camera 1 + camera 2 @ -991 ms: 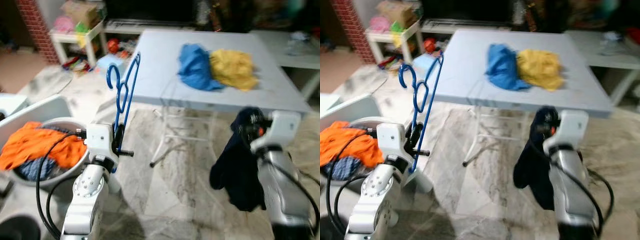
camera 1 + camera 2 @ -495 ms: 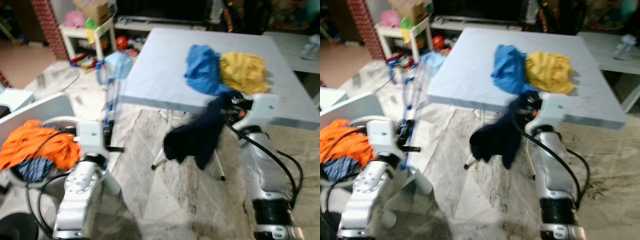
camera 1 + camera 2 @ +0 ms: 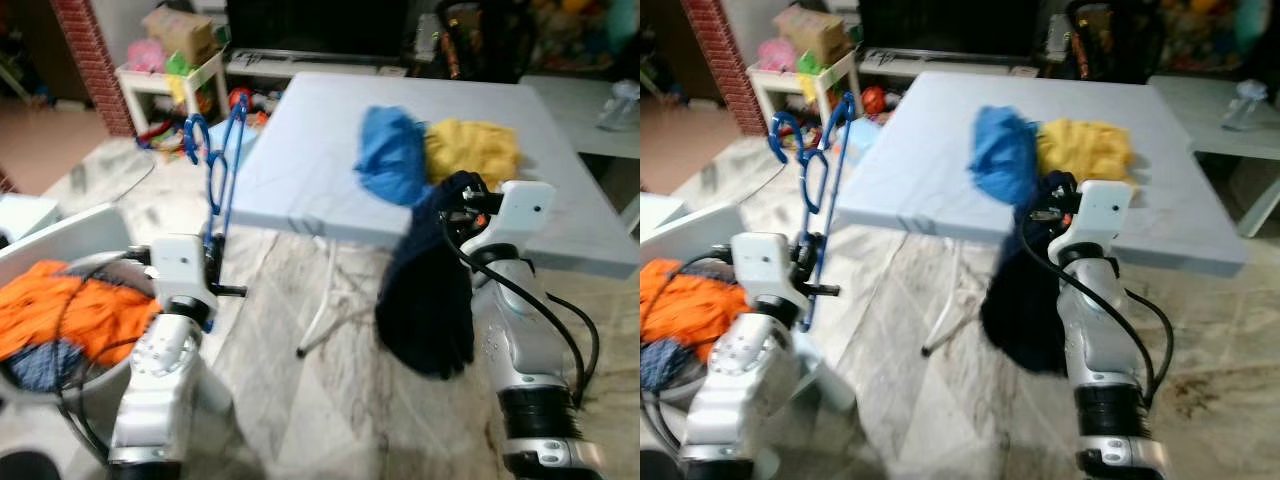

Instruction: Hang hanger

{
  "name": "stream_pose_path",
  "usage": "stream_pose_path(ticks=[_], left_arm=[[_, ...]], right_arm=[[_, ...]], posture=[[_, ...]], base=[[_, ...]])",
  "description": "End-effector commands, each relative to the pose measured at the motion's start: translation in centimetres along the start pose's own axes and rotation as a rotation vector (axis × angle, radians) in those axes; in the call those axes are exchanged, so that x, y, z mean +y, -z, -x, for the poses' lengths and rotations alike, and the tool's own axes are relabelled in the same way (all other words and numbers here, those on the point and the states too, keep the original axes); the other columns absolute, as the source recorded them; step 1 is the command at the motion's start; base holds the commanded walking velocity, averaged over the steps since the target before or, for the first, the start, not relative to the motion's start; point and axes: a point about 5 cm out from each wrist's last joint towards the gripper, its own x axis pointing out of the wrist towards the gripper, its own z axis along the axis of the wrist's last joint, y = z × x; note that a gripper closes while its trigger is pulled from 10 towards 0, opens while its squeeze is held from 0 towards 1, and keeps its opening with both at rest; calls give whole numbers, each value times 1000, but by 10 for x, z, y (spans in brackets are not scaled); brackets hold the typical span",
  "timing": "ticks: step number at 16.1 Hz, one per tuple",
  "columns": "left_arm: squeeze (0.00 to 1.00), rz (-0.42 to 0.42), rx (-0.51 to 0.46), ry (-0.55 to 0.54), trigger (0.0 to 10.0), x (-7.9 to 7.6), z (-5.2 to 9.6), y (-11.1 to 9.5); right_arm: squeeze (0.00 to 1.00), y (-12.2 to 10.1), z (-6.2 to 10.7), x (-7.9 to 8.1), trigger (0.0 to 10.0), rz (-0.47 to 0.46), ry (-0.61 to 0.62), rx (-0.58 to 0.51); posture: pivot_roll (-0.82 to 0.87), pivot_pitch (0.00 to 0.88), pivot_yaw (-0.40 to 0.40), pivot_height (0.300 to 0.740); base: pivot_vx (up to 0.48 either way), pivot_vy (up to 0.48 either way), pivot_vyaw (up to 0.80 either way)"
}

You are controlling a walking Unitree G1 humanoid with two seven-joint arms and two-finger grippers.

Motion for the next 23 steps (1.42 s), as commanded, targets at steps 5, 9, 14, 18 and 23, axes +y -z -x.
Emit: stream_pose_path(ticks=[5,9,14,18,23], left_arm=[[0,-11,-16,-2,10000,3,-2,-3],[0,-18,-23,-10,10000,5,-5,-6],[0,-13,-25,-18,10000,3,-5,-5],[0,-24,-29,-42,10000,6,-5,-5],[0,-40,-65,-56,10000,7,-7,-14]], right_arm=[[0,-3,-1,5,10000,14,-14,-27],[0,-4,-5,6,10000,20,-24,-29],[0,-5,-9,9,10000,25,-51,-27],[0,-2,-9,10,10000,25,-64,-17],[0,1,-10,14,10000,29,-90,-9]], posture=[[29,0,-12,740],[26,0,-15,740],[28,0,-28,740],[32,0,-34,740],[41,0,-39,740]], base=[[412,0,0],[412,0,0],[410,0,0],[411,0,0],[403,0,0]])
